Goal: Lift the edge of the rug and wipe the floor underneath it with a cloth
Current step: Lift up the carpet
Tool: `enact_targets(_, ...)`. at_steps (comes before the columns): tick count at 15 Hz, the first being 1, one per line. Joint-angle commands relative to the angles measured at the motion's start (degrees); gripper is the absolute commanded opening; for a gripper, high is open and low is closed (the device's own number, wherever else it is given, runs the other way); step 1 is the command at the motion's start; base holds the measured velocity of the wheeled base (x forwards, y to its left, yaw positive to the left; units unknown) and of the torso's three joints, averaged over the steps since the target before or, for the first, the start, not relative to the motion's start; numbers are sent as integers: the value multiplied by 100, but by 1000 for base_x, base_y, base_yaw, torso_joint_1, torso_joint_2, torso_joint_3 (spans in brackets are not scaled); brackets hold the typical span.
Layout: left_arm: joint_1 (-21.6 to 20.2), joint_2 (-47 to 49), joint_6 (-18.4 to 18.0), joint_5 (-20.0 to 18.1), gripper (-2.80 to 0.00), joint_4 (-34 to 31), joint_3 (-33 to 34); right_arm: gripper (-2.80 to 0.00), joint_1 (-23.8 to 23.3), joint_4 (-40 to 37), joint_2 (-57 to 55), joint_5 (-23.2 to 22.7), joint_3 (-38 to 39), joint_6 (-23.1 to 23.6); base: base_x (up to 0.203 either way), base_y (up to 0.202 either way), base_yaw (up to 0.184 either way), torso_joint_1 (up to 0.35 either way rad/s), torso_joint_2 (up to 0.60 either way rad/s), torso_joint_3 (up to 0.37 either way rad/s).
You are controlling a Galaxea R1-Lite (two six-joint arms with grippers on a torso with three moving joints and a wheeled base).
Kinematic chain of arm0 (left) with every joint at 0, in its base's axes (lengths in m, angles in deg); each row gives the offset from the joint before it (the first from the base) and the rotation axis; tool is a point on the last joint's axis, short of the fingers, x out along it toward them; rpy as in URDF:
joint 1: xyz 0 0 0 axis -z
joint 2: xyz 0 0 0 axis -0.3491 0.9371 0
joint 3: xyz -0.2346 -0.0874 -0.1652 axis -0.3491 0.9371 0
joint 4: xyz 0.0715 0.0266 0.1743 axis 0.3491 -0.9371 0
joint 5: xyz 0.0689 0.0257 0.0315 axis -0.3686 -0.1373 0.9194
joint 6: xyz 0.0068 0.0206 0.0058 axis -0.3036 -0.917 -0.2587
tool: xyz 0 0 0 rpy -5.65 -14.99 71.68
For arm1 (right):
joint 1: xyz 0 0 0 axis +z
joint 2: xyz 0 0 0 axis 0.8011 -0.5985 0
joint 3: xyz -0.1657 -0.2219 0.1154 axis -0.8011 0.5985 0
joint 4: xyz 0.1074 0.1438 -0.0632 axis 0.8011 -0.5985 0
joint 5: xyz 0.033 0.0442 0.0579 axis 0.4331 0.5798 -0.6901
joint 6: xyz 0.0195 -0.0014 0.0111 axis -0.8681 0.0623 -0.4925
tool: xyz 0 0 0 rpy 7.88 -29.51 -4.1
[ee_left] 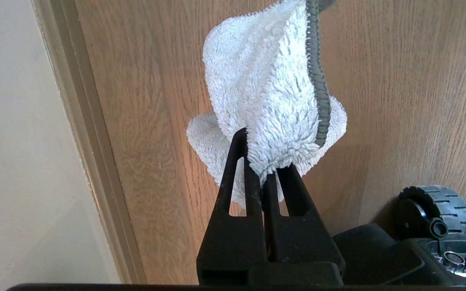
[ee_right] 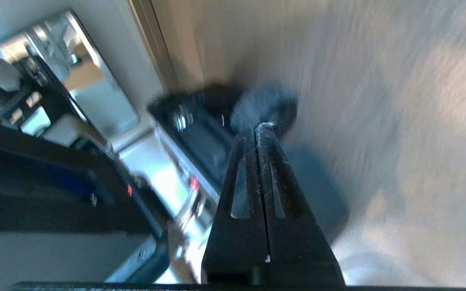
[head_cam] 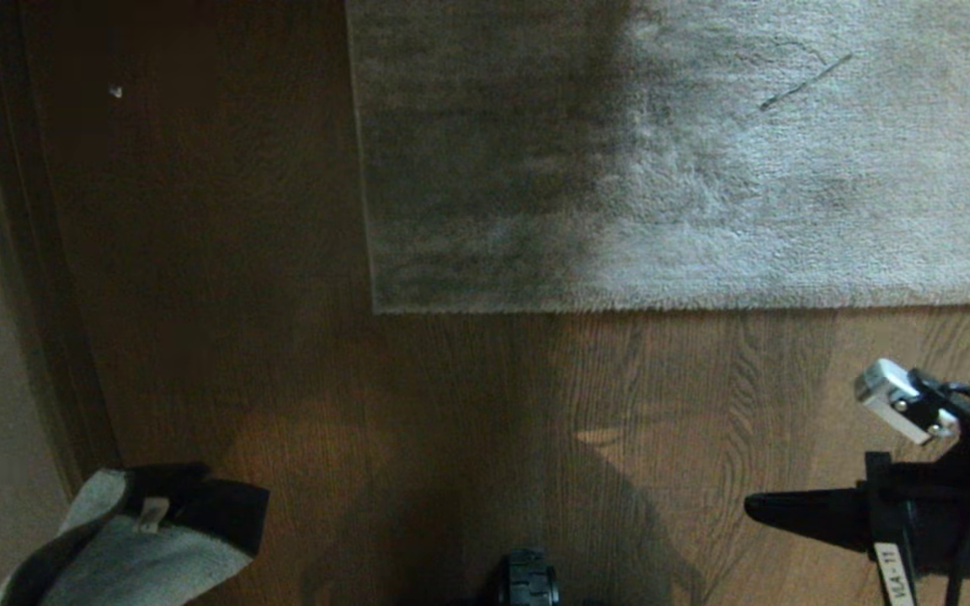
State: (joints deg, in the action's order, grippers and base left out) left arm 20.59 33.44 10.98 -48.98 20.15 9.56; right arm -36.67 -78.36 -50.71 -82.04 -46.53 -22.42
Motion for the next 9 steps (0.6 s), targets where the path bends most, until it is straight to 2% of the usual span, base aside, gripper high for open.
enact_targets(1,0,-2,0,1,-280,2,0,-280,4,-951,-245,311,-457,55,0,0,0,0,0,0)
enact_targets(3,2,-2,0,1,-280,2,0,-280,4,-1111,-320,718,-534,75,0,0,0,0,0,0)
enact_targets(6,2,-2,0,1,-280,2,0,-280,58,-1077,-418,752,-500,67,0,0,0,0,0,0)
enact_targets(9,2,-2,0,1,-280,2,0,-280,319,-841,-572,736,-427,61,0,0,0,0,0,0)
